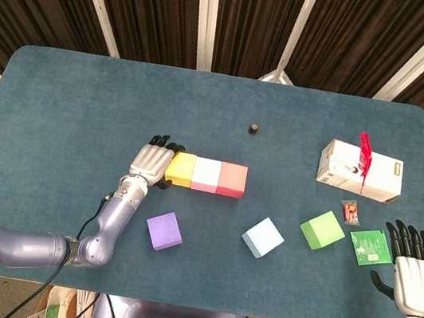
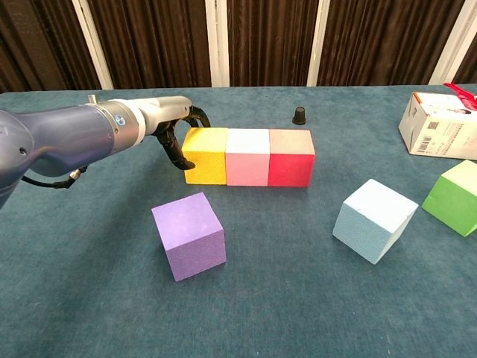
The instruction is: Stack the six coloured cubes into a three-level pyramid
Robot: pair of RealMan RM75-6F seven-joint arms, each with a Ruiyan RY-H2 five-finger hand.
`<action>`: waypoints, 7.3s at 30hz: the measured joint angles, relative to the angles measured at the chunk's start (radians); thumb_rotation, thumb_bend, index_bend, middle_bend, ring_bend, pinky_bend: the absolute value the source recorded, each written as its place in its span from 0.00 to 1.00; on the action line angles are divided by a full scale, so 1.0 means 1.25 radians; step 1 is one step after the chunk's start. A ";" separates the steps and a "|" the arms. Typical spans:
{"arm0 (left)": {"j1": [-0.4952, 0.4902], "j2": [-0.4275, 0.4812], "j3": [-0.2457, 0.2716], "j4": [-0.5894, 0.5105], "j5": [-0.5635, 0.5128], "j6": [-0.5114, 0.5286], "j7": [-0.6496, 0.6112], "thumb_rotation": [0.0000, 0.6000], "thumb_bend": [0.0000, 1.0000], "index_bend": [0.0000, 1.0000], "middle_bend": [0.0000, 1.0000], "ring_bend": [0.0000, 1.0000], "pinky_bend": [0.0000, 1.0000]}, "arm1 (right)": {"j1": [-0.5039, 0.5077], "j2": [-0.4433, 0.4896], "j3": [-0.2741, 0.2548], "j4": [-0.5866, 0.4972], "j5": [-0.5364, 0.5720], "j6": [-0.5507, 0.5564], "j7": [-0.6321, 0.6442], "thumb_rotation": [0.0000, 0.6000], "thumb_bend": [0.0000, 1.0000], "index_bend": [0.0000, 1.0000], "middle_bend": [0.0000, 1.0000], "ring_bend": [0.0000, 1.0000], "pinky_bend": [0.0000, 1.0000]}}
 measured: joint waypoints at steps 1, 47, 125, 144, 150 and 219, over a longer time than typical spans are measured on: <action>-0.001 0.002 0.000 -0.003 -0.004 -0.001 0.003 1.00 0.36 0.13 0.12 0.00 0.00 | 0.000 0.000 0.000 0.000 0.000 0.001 0.000 1.00 0.24 0.10 0.09 0.00 0.00; 0.671 0.452 0.269 -0.125 0.878 0.612 -0.680 1.00 0.35 0.09 0.08 0.00 0.00 | 0.217 0.061 0.006 -0.072 -0.026 -0.316 0.009 1.00 0.24 0.11 0.11 0.00 0.00; 0.779 0.329 0.156 -0.134 0.864 0.591 -0.594 1.00 0.36 0.10 0.08 0.00 0.00 | 0.355 -0.058 -0.091 0.279 -0.156 -0.358 0.269 1.00 0.24 0.35 0.35 0.14 0.00; 0.784 0.318 0.140 -0.111 0.874 0.604 -0.562 1.00 0.36 0.11 0.08 0.00 0.00 | 0.382 0.019 -0.067 0.146 -0.118 -0.379 0.233 1.00 0.25 0.46 0.43 0.20 0.00; 0.786 0.302 0.124 -0.091 0.870 0.623 -0.543 1.00 0.36 0.11 0.08 0.00 0.00 | 0.414 0.119 -0.036 -0.024 -0.040 -0.451 0.181 1.00 0.27 0.46 0.44 0.21 0.00; 0.790 0.344 0.078 -0.095 0.788 0.576 -0.557 1.00 0.36 0.11 0.08 0.00 0.00 | 1.022 -0.355 0.364 -0.076 1.307 0.067 -0.664 1.00 0.33 0.46 0.46 0.26 0.00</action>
